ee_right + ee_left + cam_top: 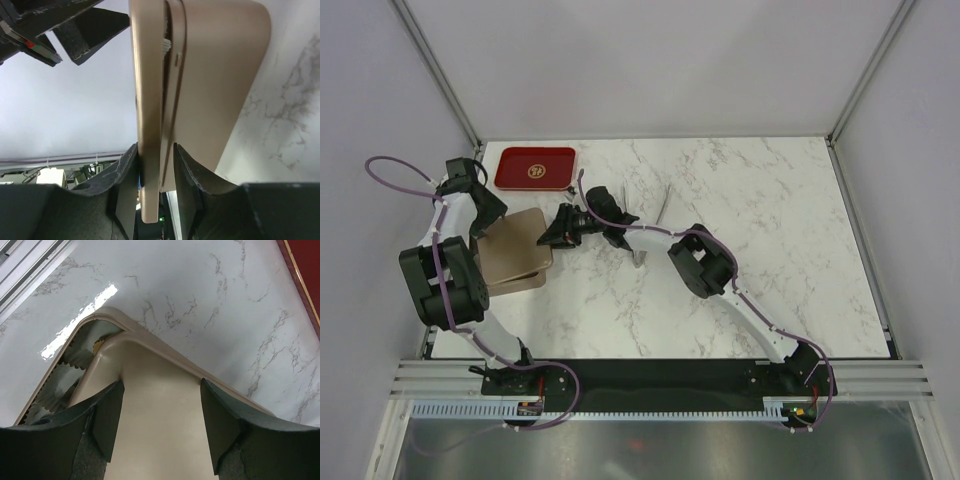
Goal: Pack the chocolate
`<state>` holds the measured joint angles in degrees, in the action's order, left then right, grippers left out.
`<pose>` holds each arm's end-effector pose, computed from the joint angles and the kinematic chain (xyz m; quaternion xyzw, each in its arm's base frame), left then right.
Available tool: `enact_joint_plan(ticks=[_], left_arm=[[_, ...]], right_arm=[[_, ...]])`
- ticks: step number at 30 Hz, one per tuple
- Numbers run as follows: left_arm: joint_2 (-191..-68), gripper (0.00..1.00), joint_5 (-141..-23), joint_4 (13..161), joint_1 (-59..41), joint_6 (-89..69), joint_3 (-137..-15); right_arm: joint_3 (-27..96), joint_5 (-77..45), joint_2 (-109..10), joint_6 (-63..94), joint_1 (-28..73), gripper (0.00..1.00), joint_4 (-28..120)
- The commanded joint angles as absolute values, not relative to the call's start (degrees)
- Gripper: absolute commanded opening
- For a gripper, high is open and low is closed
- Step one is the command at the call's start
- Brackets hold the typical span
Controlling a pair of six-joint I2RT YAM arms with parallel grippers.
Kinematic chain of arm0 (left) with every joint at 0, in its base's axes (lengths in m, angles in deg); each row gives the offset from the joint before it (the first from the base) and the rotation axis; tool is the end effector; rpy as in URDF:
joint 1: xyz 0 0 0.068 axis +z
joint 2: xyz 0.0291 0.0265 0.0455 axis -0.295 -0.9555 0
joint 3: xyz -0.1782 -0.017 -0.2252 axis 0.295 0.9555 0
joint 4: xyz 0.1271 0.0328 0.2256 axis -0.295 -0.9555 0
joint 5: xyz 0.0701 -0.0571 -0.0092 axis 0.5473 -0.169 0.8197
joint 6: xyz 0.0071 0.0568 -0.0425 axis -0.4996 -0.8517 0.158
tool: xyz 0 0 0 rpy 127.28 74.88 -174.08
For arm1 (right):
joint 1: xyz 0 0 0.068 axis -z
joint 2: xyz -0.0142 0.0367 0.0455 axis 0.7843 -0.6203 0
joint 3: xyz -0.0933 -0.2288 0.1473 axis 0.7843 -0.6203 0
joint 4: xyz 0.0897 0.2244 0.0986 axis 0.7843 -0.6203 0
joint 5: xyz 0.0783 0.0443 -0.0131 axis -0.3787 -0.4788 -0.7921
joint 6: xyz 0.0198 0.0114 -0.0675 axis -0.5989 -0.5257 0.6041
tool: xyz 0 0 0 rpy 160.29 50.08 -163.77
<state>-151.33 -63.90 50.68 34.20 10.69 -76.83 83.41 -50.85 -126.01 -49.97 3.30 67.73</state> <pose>0.3531 0.1190 0.2303 -0.4230 0.8614 0.0480 0.2771 0.3891 0.4974 0.1093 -0.0734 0.7578 0.6468 0.0440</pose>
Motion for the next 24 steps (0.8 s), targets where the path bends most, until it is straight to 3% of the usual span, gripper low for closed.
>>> enact_joint_plan(ticks=[1, 22, 24], left_arm=[[-151.7, 0.71, -64.7, 51.4, 34.6, 9.5, -76.5], [-153.5, 0.69, -63.9, 51.5, 34.6, 9.1, -77.1], [-153.4, 0.69, -63.8, 51.3, 34.5, 8.8, -77.3]], right_arm=[[80.9, -48.6, -120.1, -46.4, 3.8, 0.41, 65.7], [73.9, -42.5, -112.5, -40.9, 4.2, 0.38, 64.0], [73.8, -42.2, -112.2, -40.6, 4.2, 0.35, 64.0]])
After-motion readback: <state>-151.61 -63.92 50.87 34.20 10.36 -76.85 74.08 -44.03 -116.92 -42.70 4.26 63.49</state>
